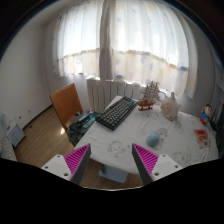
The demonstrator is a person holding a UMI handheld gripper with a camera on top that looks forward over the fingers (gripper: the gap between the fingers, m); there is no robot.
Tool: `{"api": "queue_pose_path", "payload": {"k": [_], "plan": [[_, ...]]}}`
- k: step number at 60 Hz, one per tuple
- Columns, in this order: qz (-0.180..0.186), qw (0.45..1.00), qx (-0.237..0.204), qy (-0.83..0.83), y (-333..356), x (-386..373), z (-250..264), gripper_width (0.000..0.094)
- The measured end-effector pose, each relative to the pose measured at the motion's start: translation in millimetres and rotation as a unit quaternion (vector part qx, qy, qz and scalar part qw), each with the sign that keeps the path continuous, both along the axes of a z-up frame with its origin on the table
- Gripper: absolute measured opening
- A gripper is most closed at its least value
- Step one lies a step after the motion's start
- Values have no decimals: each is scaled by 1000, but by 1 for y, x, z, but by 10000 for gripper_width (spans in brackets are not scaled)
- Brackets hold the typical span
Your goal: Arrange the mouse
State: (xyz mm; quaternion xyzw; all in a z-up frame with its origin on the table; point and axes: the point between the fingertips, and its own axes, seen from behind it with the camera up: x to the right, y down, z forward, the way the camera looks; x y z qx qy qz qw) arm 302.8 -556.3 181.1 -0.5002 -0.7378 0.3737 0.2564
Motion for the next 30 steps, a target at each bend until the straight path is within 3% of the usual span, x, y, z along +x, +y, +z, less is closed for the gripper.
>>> {"api": "queue_pose_path", "payload": {"k": [19,30], "plan": [[-124,992,10,-3,97,-44,-35,854],[-162,987,13,-2,133,-59,-61,854]]}}
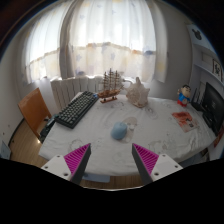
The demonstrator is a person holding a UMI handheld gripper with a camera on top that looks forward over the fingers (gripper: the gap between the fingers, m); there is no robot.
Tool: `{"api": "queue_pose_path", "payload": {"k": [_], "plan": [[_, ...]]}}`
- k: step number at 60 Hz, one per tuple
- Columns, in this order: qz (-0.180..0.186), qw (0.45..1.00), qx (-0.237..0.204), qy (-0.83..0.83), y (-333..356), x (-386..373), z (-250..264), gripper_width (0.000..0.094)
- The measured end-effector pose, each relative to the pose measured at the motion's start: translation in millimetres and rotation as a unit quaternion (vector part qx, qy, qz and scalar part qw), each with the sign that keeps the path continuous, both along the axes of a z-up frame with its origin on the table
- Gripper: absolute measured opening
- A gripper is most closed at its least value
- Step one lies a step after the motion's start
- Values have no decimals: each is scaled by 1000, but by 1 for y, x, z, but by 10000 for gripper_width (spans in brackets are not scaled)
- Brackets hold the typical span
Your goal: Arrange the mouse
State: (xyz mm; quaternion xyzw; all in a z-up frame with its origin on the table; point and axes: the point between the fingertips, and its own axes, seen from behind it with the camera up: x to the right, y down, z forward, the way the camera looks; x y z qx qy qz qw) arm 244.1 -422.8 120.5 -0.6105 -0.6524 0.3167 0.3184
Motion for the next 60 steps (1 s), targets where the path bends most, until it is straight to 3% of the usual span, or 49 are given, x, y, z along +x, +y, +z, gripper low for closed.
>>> {"api": "queue_pose_path", "payload": {"k": [40,60], "plan": [[-27,999,-2,17,25,-159,-120,852],[-15,999,-33,10,12,-193,-123,847]]}}
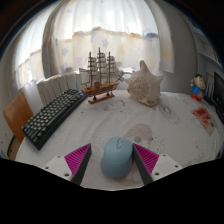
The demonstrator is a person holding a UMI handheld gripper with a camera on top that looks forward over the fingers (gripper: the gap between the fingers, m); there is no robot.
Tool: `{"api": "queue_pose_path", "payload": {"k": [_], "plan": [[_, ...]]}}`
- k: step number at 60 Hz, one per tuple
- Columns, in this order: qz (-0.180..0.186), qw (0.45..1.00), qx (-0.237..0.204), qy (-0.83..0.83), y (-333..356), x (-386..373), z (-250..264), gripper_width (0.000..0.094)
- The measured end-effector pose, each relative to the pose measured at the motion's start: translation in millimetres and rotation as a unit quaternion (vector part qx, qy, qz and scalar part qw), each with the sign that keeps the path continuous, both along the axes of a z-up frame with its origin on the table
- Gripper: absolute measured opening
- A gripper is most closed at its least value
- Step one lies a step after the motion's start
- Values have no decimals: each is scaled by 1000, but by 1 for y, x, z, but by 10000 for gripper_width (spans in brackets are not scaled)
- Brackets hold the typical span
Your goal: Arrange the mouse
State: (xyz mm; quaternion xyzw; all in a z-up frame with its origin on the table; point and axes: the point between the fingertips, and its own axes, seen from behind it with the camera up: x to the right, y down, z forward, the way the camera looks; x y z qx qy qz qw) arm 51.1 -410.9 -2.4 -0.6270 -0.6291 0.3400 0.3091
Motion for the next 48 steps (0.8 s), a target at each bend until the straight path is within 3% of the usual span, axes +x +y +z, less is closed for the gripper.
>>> {"api": "queue_pose_path", "payload": {"k": [12,17,20,27,35,48], "plan": [[7,1000,-7,-6,-6,-10,-1,803],[-1,1000,10,-9,3,-13,-4,640],[5,1000,8,-6,-1,-15,-5,488],[11,1000,22,-13,2,-16,-2,403],[-5,1000,6,-13,16,-15,33,371],[-17,998,18,50,110,-31,156,369]]}}
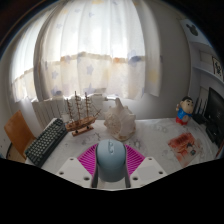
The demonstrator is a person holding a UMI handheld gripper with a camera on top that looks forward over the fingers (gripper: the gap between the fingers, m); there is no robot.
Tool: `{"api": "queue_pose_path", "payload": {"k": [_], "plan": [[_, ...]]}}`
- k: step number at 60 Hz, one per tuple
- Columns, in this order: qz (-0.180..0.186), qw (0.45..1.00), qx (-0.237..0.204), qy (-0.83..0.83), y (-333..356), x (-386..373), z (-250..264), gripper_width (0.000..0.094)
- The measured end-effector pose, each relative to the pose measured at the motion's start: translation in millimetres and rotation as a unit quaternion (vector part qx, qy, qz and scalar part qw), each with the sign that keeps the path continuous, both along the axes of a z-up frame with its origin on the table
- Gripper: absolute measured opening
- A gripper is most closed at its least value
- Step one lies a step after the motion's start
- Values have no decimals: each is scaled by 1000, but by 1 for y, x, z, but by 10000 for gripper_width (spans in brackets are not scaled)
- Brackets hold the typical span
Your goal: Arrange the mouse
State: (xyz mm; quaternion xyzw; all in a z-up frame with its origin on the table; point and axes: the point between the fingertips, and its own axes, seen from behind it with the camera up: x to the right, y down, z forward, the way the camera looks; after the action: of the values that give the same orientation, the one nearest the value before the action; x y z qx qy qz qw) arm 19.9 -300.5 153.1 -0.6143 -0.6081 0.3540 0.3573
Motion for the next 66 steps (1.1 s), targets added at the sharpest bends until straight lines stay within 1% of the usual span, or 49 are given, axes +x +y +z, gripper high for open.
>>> {"api": "queue_pose_path", "payload": {"k": [6,10,13,16,19,22,26,29,33,36,38,40,44,46,49,50,51,52,57,63,66], "plan": [[-27,999,17,28,88,-16,38,368],[-44,998,25,34,155,-29,46,368],[-57,997,39,34,210,-40,42,368],[-72,996,50,29,264,-50,29,367],[-82,995,50,26,311,-58,9,367],[-82,995,45,23,351,-67,-13,366],[-86,995,53,0,400,-73,-59,367],[-88,994,53,-25,423,-72,-95,367],[-88,994,40,-52,445,-71,-132,371],[-84,994,32,-61,455,-71,-150,377],[-84,994,30,-66,461,-71,-161,398],[-79,994,27,-73,463,-68,-169,437],[-61,996,22,-60,464,-70,-167,508],[-56,996,27,-63,466,-68,-166,608],[-54,995,34,-76,470,-62,-162,843],[-54,995,34,-80,470,-60,-159,870],[-52,995,32,-82,469,-57,-155,845],[-50,995,31,-84,468,-54,-150,838],[-46,995,25,-83,463,-33,-114,856],[-38,995,17,-88,454,5,-66,851],[-41,994,18,-95,453,26,-44,853]]}}
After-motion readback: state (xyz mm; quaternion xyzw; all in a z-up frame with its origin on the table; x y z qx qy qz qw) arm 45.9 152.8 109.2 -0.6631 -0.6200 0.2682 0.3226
